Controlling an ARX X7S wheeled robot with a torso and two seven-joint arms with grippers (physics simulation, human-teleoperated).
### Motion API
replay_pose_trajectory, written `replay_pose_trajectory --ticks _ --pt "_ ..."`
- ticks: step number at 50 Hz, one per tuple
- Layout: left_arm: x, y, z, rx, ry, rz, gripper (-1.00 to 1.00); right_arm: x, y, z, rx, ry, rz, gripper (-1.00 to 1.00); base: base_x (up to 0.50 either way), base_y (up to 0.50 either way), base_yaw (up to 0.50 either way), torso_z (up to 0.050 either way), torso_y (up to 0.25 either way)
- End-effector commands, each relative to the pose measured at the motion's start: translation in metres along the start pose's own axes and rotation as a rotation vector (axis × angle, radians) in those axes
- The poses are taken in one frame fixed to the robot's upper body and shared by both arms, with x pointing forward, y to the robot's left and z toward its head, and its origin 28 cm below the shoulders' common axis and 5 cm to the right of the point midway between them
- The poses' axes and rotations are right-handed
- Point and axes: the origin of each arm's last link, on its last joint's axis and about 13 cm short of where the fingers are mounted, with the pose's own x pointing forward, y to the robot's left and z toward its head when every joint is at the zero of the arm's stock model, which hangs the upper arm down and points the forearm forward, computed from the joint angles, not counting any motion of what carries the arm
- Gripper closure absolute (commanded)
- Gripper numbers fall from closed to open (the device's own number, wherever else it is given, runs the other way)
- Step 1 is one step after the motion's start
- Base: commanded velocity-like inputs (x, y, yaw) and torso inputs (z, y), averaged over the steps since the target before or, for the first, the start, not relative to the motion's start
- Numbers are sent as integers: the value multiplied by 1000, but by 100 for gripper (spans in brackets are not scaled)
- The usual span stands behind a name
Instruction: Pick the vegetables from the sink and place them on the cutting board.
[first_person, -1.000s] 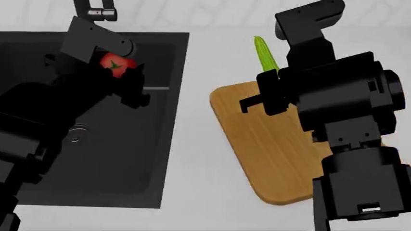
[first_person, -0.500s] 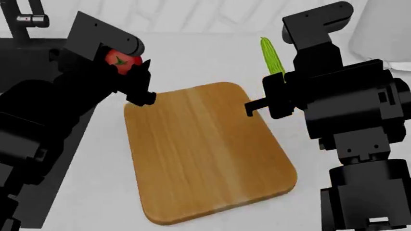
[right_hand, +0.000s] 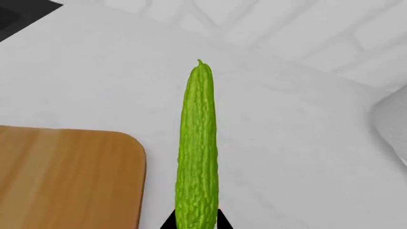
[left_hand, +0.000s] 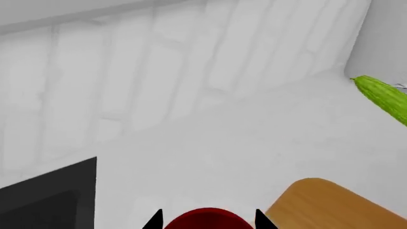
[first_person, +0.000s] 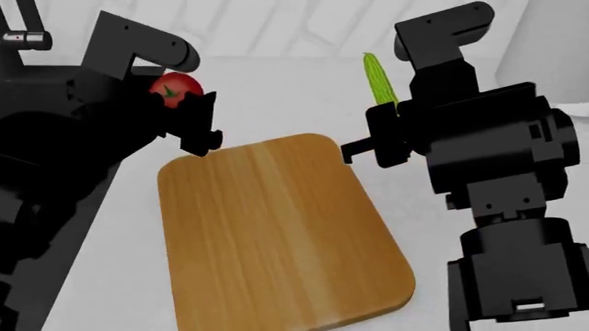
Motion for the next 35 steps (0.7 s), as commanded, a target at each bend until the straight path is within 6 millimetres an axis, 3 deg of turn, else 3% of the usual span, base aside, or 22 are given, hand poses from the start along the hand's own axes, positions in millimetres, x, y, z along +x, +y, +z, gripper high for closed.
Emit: replay_pose_trajectory --ticks 1,13,35 --pt "-17 -12 -2 -69 74 -79 100 2 6 0 -4 -15 25 100 0 0 0 0 0" --pt "-23 -26 -14 -55 91 -142 100 8 9 -4 12 -12 37 100 0 0 0 0 1" --pt "-10 -39 -35 -20 145 -158 100 6 11 -11 15 -3 42 100 0 0 0 0 1"
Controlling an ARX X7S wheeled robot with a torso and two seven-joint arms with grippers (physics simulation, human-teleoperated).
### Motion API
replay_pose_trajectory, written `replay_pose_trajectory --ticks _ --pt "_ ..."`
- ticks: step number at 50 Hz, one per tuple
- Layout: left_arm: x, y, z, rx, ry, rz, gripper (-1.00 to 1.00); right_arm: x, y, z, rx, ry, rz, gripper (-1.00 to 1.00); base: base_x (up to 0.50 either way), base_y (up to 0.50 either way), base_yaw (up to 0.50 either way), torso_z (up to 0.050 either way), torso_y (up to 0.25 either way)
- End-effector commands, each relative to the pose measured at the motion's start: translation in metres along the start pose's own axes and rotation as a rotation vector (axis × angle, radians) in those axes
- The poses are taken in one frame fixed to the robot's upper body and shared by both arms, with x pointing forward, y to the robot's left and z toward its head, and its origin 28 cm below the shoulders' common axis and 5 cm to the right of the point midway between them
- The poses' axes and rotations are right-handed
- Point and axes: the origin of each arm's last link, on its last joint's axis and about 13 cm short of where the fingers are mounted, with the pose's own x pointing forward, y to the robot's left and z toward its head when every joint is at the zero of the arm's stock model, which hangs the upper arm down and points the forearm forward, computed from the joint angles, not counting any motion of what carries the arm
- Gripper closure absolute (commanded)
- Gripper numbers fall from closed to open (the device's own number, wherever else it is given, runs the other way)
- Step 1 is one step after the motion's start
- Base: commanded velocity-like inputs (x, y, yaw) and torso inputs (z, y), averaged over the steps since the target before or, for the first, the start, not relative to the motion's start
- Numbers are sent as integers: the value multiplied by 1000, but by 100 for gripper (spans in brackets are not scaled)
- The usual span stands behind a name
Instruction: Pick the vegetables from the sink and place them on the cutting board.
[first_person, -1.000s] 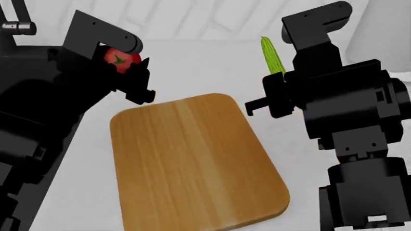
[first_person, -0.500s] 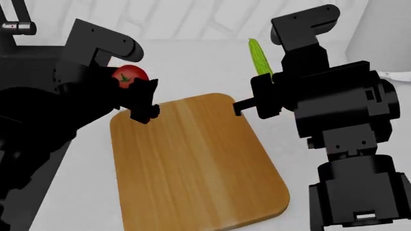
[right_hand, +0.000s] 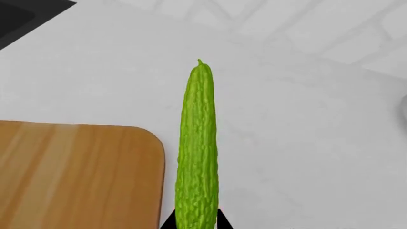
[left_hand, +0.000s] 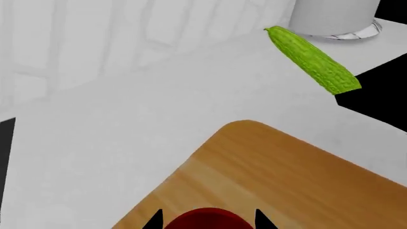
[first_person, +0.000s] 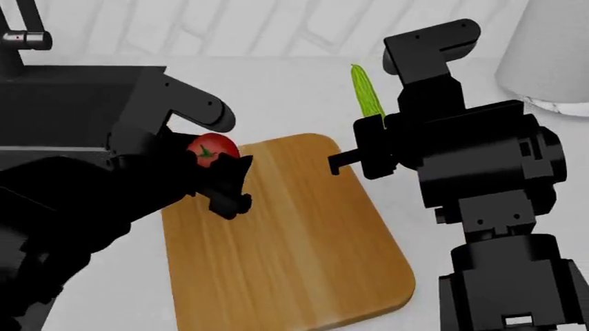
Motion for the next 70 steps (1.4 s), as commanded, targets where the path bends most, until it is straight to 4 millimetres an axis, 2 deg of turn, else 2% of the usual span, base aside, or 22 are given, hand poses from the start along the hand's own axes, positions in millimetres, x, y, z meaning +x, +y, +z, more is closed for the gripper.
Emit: replay_pose_trajectory --ticks 1,39,40,54,60,70 --pt "5 -6 -10 -4 29 -4 100 -2 1 -1 -11 -2 6 100 0 0 0 0 0" --pt "6 -10 -26 6 84 -22 100 2 1 -4 -4 -1 16 100 0 0 0 0 1" --pt "6 -10 -27 11 87 -19 -100 2 1 -4 -5 -1 16 100 0 0 0 0 0" --pt "5 -10 -24 19 61 -9 -100 3 2 -5 -4 0 19 100 0 0 0 0 0" --pt "-4 -6 1 2 -35 8 -100 2 2 -4 -5 -3 22 100 0 0 0 0 0" --pt "-14 -3 22 -37 -121 31 -100 3 5 -9 -23 56 37 100 0 0 0 2 0"
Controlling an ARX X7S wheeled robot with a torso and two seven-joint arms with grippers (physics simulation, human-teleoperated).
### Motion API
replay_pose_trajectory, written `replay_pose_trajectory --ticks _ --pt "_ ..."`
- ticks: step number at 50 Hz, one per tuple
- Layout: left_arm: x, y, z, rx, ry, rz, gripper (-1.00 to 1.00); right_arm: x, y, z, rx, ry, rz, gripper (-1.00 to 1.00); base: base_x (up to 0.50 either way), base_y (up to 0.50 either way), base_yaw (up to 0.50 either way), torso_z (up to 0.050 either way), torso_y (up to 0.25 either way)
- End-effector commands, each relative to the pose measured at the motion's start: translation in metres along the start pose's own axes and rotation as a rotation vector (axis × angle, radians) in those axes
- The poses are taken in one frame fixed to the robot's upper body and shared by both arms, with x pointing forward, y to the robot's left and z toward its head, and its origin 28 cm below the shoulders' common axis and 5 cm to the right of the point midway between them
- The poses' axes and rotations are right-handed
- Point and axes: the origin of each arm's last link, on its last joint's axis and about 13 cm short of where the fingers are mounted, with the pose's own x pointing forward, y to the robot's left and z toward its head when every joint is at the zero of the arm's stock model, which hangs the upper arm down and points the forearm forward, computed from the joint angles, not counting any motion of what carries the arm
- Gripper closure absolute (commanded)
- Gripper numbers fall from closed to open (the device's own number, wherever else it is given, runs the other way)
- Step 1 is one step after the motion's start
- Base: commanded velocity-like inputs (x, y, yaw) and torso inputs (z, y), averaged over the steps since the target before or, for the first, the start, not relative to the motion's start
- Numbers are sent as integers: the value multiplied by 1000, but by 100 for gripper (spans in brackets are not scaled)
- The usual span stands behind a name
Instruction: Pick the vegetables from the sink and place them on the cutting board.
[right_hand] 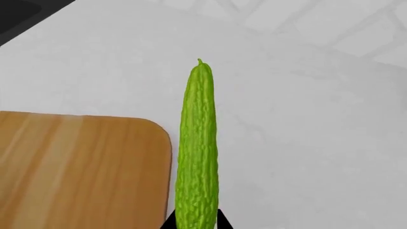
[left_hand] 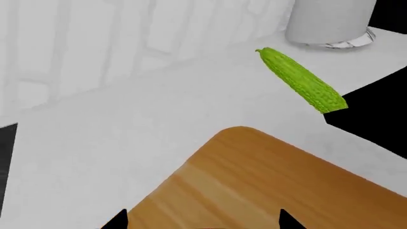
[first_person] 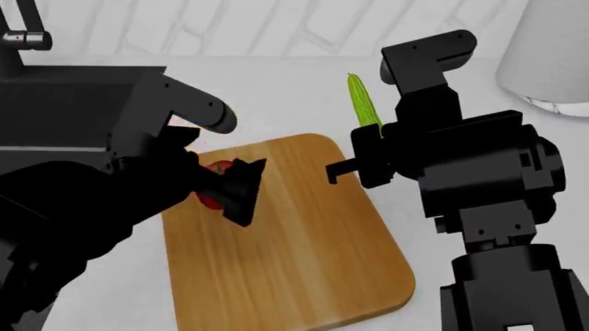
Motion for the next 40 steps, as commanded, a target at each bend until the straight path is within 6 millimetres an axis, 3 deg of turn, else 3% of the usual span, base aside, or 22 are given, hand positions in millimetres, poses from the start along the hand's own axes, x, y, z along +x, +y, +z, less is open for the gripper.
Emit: replay_pose_trajectory --ticks 1,22,40 --pt "-10 4 24 -36 -102 33 -100 1 3 -1 -30 53 16 100 0 0 0 0 0" --pt "-14 23 11 -224 -232 131 -100 8 17 21 -8 244 107 100 0 0 0 0 0" --pt "-17 26 11 -252 -246 139 -100 11 29 20 -28 310 178 100 0 0 0 0 1"
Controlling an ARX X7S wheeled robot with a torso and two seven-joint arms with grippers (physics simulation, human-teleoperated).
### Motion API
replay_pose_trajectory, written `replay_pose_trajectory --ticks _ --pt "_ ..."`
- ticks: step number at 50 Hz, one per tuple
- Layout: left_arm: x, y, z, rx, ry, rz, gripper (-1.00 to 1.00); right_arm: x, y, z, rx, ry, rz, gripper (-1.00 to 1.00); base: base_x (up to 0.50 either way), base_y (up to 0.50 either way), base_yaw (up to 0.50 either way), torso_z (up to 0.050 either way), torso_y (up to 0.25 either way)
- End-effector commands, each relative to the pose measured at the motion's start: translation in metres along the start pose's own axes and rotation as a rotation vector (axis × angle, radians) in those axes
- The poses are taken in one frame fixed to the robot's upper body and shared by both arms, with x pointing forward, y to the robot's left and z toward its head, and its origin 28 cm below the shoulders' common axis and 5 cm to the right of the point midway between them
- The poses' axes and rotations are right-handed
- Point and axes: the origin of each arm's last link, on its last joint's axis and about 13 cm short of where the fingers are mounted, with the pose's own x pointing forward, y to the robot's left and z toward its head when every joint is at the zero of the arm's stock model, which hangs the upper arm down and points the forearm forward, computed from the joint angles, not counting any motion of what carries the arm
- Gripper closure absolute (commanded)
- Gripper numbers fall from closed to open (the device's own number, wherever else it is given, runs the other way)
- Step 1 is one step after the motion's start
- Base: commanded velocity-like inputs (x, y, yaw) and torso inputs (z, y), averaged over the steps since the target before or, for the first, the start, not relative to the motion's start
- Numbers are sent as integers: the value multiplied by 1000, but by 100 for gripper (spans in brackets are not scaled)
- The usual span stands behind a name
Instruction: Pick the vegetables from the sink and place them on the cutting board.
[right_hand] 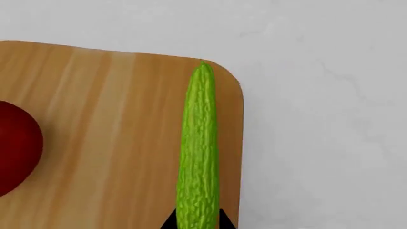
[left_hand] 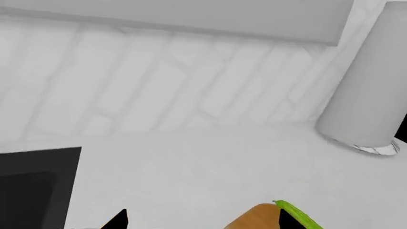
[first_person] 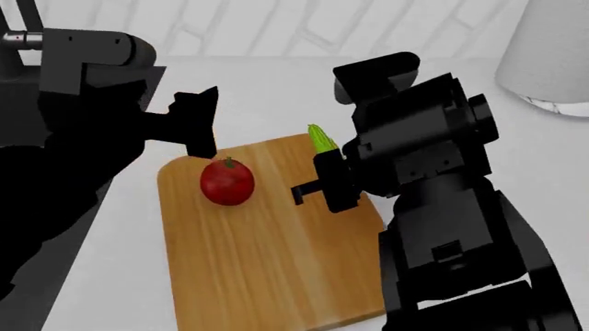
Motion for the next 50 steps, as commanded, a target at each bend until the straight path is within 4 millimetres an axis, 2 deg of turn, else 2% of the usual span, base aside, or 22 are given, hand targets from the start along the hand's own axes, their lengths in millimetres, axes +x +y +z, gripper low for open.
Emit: replay_pose_trajectory --ticks 1,14,20,21,32,40,50 --pt "-1 4 -2 -24 -12 14 -100 3 7 0 -18 40 45 100 0 0 0 0 0" --pt "-3 0 -1 -24 -10 5 -100 17 11 -14 -12 98 78 100 -1 0 0 0 0" --pt "-3 1 -3 -25 -6 9 -100 17 10 -14 -7 96 70 100 0 0 0 0 0" --pt "-3 1 -3 -26 -7 8 -100 16 10 -13 -4 93 68 -100 0 3 0 0 0" --pt "-3 0 -3 -24 -8 8 -100 11 8 -10 12 71 56 -100 -2 0 0 0 0" --pt "-4 -1 -1 -23 -11 7 -100 -11 2 12 12 -52 37 -100 -1 0 0 0 0" --pt "-3 -3 1 -11 -46 36 -100 -23 1 17 1 -115 24 -100 0 0 0 0 0"
